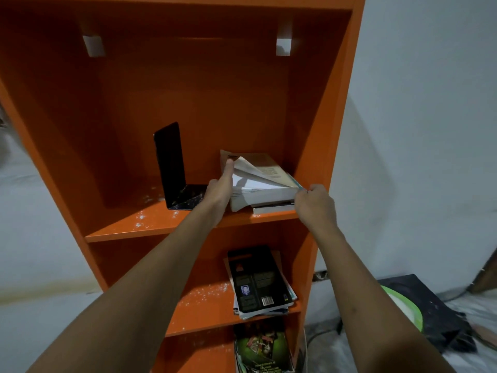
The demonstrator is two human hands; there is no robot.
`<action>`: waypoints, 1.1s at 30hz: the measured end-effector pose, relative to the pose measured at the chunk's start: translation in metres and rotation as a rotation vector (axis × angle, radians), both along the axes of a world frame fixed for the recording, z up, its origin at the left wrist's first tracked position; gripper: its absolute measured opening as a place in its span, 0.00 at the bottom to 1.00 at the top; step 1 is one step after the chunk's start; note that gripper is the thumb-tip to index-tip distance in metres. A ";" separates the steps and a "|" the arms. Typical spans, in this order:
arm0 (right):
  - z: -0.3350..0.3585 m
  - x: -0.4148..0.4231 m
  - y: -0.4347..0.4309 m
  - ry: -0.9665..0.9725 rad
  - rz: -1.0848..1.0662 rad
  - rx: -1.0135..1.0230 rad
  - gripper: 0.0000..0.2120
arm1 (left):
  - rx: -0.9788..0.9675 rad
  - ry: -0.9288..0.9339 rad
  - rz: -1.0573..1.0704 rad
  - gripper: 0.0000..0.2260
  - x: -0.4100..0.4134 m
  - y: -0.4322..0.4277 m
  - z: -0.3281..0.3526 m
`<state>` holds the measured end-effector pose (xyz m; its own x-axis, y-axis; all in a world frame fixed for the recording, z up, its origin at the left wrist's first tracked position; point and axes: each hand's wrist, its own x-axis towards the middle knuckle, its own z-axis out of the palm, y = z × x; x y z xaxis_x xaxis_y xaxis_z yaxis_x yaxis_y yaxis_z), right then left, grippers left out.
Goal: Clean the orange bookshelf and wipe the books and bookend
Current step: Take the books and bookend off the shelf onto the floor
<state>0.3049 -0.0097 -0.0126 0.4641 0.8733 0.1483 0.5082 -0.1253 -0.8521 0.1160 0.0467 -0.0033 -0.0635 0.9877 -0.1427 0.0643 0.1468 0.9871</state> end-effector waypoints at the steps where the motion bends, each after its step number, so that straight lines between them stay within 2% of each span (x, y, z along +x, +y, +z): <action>1: -0.001 0.002 0.001 0.019 0.025 -0.003 0.20 | 0.000 -0.023 0.007 0.43 0.001 -0.001 0.002; 3: -0.007 0.004 0.003 0.017 0.075 -0.023 0.17 | -0.001 -0.061 0.006 0.32 0.002 0.000 0.006; 7: -0.005 0.004 0.009 0.032 0.077 -0.060 0.19 | 0.002 -0.222 -0.078 0.30 -0.002 -0.001 0.014; 8: -0.001 0.003 0.010 0.018 0.070 -0.094 0.20 | -0.016 -0.203 -0.080 0.27 -0.001 -0.003 0.018; 10: 0.001 -0.002 0.013 -0.021 0.058 -0.148 0.23 | -0.061 -0.029 -0.019 0.21 0.004 -0.004 0.020; 13: -0.005 -0.009 0.016 -0.028 0.067 -0.126 0.27 | -0.089 0.164 0.082 0.17 0.014 -0.007 0.017; 21: -0.021 -0.017 0.004 0.112 0.019 -0.011 0.32 | -0.079 0.202 0.037 0.18 0.020 -0.020 0.020; 27: -0.034 -0.008 -0.014 0.182 0.037 0.082 0.28 | -0.092 0.159 -0.020 0.20 0.024 -0.046 0.025; 29: -0.036 -0.006 -0.021 0.099 0.025 0.059 0.29 | -0.101 0.121 -0.043 0.20 0.021 -0.055 0.026; 31: -0.035 -0.007 -0.034 -0.122 -0.039 0.088 0.34 | -0.107 0.053 -0.068 0.17 0.014 -0.062 0.026; 33: -0.034 -0.013 -0.049 -0.405 -0.097 0.285 0.38 | -0.065 0.031 -0.015 0.12 0.004 -0.068 0.025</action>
